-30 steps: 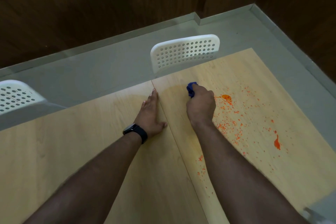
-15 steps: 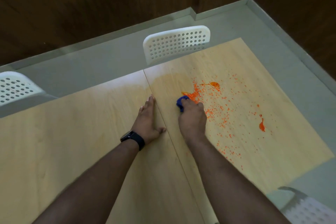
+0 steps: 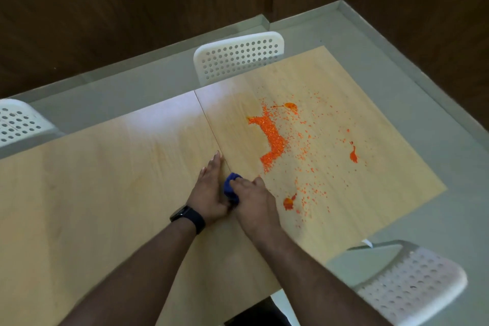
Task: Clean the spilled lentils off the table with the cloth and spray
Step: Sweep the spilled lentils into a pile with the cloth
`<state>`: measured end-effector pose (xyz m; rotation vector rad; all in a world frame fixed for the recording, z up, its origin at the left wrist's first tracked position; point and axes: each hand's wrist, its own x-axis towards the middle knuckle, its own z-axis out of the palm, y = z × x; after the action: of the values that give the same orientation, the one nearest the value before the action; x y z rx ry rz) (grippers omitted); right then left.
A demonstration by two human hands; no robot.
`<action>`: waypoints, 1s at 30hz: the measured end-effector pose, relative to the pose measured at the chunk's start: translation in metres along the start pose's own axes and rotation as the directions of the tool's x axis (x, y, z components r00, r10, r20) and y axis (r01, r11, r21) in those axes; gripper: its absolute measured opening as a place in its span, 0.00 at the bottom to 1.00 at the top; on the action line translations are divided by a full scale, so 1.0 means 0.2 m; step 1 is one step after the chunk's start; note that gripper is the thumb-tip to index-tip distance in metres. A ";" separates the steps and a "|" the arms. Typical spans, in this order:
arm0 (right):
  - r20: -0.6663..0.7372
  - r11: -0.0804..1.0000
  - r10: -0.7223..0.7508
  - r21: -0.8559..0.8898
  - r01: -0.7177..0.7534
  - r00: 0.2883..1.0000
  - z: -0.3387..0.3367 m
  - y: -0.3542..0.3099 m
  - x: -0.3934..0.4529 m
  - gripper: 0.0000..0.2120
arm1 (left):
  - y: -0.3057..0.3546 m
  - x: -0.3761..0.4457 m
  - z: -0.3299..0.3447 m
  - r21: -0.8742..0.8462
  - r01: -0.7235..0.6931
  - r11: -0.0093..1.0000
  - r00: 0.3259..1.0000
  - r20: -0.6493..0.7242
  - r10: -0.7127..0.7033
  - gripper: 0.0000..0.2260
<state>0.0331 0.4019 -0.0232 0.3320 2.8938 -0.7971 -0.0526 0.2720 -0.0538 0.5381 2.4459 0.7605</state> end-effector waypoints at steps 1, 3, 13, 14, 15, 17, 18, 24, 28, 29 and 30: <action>-0.019 1.000 0.014 -0.008 -0.014 1.000 -0.01 0.03 -0.01 0.22 | 0.01 -0.01 0.01 0.009 0.014 1.000 1.000 -0.003 -0.014 0.59; -0.074 0.998 0.052 -0.026 -0.054 0.996 -0.03 0.10 0.00 0.22 | 0.00 -0.05 0.03 0.034 0.009 0.999 0.999 -0.034 -0.008 0.58; -0.193 0.999 0.022 -0.030 -0.028 0.981 -0.11 0.18 -0.12 0.29 | 0.01 -0.31 0.22 0.043 -0.004 0.999 0.999 -0.046 0.006 0.60; -0.165 1.000 -0.006 -0.024 0.002 0.986 -0.08 0.16 -0.20 0.28 | 0.03 -0.33 0.25 0.050 -0.012 0.999 0.999 -0.041 0.014 0.61; -0.132 1.000 -0.027 -0.017 0.025 0.991 -0.05 0.14 -0.27 0.28 | 0.03 -0.35 0.26 0.050 -0.014 0.999 0.999 -0.041 0.016 0.62; -0.051 0.998 -0.047 -0.034 0.045 0.998 0.01 0.13 -0.43 0.27 | 0.07 -0.37 0.30 0.023 -0.012 1.000 0.999 -0.052 0.014 0.60; -0.022 0.997 -0.057 -0.050 0.056 0.998 0.04 0.14 -0.49 0.26 | 0.08 -0.38 0.31 0.008 -0.008 1.000 0.998 -0.063 0.009 0.59; -0.038 0.997 -0.016 -0.082 0.012 0.999 -0.06 0.34 -0.41 0.24 | 0.12 -0.42 0.38 -0.013 0.027 1.000 0.995 -0.092 -0.028 0.60; -0.065 0.996 0.006 -0.088 -0.012 0.998 -0.14 0.45 -0.28 0.26 | 0.19 -0.45 0.43 -0.046 0.072 0.996 0.990 -0.116 -0.076 0.56; -0.067 0.996 -0.015 -0.083 0.009 0.998 -0.16 0.45 -0.28 0.27 | 0.21 -0.46 0.45 -0.053 0.079 0.995 0.987 -0.133 -0.086 0.56; -0.071 0.996 -0.051 -0.078 0.045 0.996 -0.18 0.45 -0.30 0.27 | 0.23 -0.48 0.48 -0.053 0.088 0.995 0.985 -0.147 -0.095 0.56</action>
<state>0.1114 0.4840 -0.0265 0.2905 3.0012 -0.6936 0.0871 0.2977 -0.0591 0.3598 2.5628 0.8448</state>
